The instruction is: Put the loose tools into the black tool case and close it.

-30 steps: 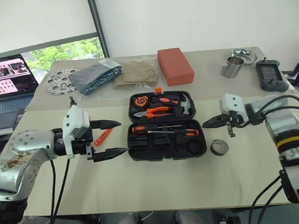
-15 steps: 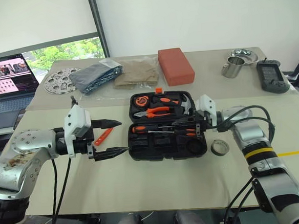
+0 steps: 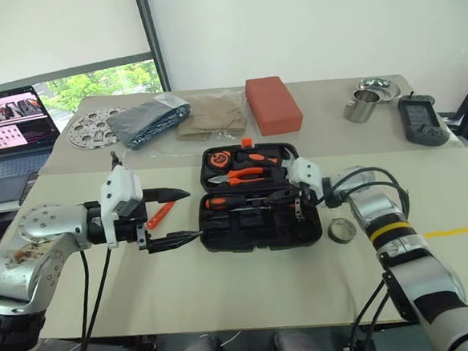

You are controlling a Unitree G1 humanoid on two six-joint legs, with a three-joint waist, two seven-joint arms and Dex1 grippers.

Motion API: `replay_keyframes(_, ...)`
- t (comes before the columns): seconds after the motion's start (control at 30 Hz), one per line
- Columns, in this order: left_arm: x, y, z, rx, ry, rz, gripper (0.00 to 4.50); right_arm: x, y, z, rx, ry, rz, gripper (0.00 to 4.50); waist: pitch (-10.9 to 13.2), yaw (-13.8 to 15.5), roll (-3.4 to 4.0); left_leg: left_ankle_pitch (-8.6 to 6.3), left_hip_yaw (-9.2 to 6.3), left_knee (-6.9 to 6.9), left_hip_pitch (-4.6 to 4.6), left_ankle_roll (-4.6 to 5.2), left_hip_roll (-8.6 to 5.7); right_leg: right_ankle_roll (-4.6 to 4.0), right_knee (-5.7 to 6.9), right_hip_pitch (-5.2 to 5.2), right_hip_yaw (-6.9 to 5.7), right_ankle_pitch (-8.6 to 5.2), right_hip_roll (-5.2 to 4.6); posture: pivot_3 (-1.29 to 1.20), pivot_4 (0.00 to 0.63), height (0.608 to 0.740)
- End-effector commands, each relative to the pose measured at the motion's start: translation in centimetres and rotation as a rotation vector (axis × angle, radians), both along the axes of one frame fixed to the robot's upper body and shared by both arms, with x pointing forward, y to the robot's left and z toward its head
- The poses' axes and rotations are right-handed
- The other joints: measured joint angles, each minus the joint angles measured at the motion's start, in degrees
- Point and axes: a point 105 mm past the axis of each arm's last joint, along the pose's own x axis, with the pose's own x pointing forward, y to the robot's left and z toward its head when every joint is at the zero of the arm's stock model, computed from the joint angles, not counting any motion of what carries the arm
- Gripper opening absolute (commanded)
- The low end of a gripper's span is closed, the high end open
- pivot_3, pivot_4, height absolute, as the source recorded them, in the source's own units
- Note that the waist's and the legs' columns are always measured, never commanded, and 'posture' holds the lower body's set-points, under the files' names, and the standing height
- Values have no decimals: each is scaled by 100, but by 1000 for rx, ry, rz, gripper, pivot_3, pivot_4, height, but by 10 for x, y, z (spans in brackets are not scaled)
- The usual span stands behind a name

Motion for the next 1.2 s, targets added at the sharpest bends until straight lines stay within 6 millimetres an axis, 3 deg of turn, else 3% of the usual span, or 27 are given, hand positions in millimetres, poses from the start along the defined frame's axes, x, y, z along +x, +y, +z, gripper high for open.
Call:
replay_keyframes(0.03, -2, 1, 9, 6, -47, 2, 4500, -7, -12, -28, -123, 64, -10, 62, -3, -2, -4, 0, 1, 0, 1, 0, 0, 0, 1, 1, 1, 0, -1, 0, 150, 740)
replay_keyframes(0.23, 4, 13, 2, -1, -15, 98, 4500, -3, 6, 22, 125, -10, 25, 62, -5, -11, -9, 0, 1, -1, -1, 0, 2, 0, 4, -4, 2, 0, 0, 0, 150, 740)
replay_keyframes(0.37, 16, 30, -4, -35, -62, 260, 4500, -8, 10, 61, 262, -57, 48, 1123, 0, -26, 1, 0, 0, -6, -17, 0, 4, 0, 3, -21, 2, 0, -3, 0, 150, 740)
replay_keyframes(0.5, 33, 50, -13, -49, -99, 478, 4500, -19, 8, 86, 328, -78, 56, 2498, 0, -8, 1, 0, -8, -8, -27, 0, 6, -1, 4, -27, -4, 1, -8, 0, 150, 740)
replay_keyframes(0.63, 42, 61, -30, -37, -90, 621, 4500, -40, 4, 100, 349, -84, 60, 3964, -1, 55, 0, 0, -14, -13, -33, -1, 3, 0, -2, -27, -10, 1, -17, 0, 150, 740)
replay_keyframes(0.7, 46, 67, -38, 2, -86, 659, 4500, -47, 4, 100, 334, -87, 47, 4455, -1, 56, 0, -1, -14, -15, -35, -1, 3, 0, -2, -29, -9, 1, -23, 0, 150, 740)
replay_keyframes(0.97, 86, 65, -63, 81, -1, 770, 4500, -64, 2, 101, 335, -105, -29, 4455, 0, 94, -2, 2, -10, -14, -38, 3, -2, 0, -1, -35, -9, 2, -15, 0, 150, 740)
replay_keyframes(1.2, 100, 52, -89, 143, 145, 731, 4500, -70, -18, 98, 320, -126, -133, 4455, 0, 137, -4, 3, -6, -18, -44, 4, -4, 2, -5, -45, -6, 2, -5, 0, 150, 740)
